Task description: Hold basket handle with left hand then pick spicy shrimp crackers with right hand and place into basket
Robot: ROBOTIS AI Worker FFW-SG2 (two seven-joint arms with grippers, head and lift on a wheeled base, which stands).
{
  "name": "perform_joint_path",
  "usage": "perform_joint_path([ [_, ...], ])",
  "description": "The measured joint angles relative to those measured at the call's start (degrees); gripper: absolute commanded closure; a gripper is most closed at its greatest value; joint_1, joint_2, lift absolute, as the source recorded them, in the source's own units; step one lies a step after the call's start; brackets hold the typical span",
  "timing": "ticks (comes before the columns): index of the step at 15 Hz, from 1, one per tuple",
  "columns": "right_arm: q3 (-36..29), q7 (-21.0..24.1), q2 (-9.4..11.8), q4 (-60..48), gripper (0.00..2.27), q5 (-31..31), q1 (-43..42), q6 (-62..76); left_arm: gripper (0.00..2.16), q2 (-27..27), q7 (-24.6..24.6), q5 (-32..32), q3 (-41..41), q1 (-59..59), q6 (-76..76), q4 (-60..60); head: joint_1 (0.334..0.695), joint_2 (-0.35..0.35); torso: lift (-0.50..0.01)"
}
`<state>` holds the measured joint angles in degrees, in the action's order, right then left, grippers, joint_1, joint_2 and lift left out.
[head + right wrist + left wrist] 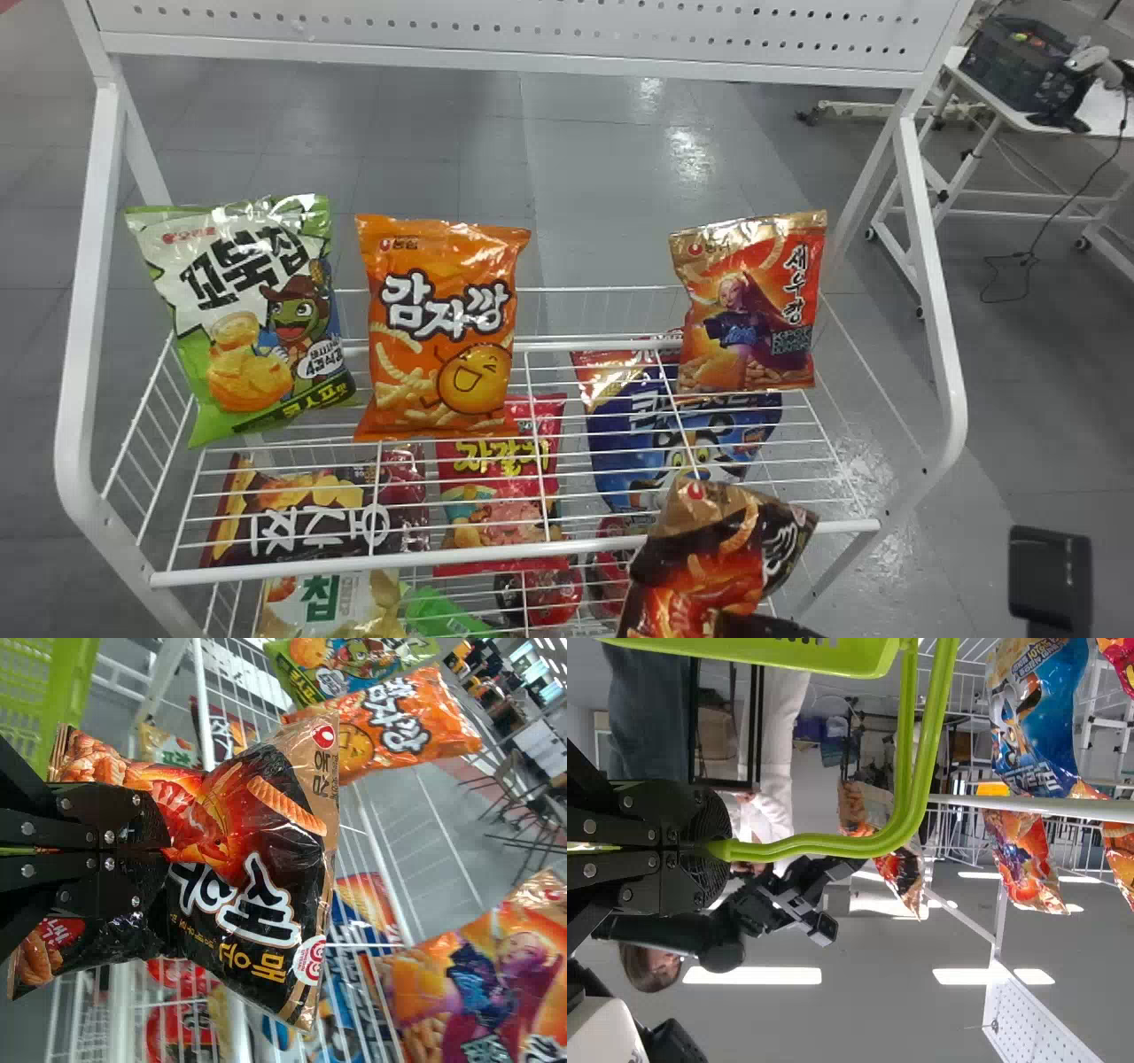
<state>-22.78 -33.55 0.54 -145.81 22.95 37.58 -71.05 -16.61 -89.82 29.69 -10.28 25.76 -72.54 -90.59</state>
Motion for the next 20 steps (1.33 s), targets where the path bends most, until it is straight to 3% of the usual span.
perform_joint_path([
  [3, 0.62, -2.63, -0.22, -0.05, 2.25, 0.84, 1.16, -5.93, 2.14, 0.16, 0.00, 0.01, 0.00, 0.02, -0.01, -0.11, 0.695, -0.090, -0.010],
  [7, 5.97, -2.75, -0.22, 2.34, 2.25, 0.43, 1.88, -6.77, 2.14, 0.49, 0.00, 0.05, 0.00, 0.00, 0.09, -0.24, 0.695, 0.018, -0.010],
  [15, 22.16, -0.54, 1.15, 11.47, 2.25, -5.97, -0.82, -2.12, 2.14, 0.52, 0.00, 0.10, -0.18, -0.09, 0.15, -0.29, 0.695, 0.333, -0.010],
  [18, 26.41, 0.79, 1.49, 12.60, 2.25, -7.45, -1.52, -2.68, 2.14, 0.52, 0.00, 0.28, -0.26, -0.10, 0.15, -0.29, 0.695, 0.350, -0.010],
  [19, 27.61, 1.01, 1.75, 13.56, 2.19, -8.02, -1.94, -2.84, 2.14, 0.52, 0.00, 0.46, -0.31, -0.10, 0.15, -0.29, 0.695, 0.350, -0.010],
  [20, 28.50, 1.07, 1.92, 14.69, 1.84, -8.43, -2.38, -2.89, 2.14, 0.51, 0.00, 0.62, -0.33, -0.10, 0.15, -0.29, 0.695, 0.350, -0.010],
])
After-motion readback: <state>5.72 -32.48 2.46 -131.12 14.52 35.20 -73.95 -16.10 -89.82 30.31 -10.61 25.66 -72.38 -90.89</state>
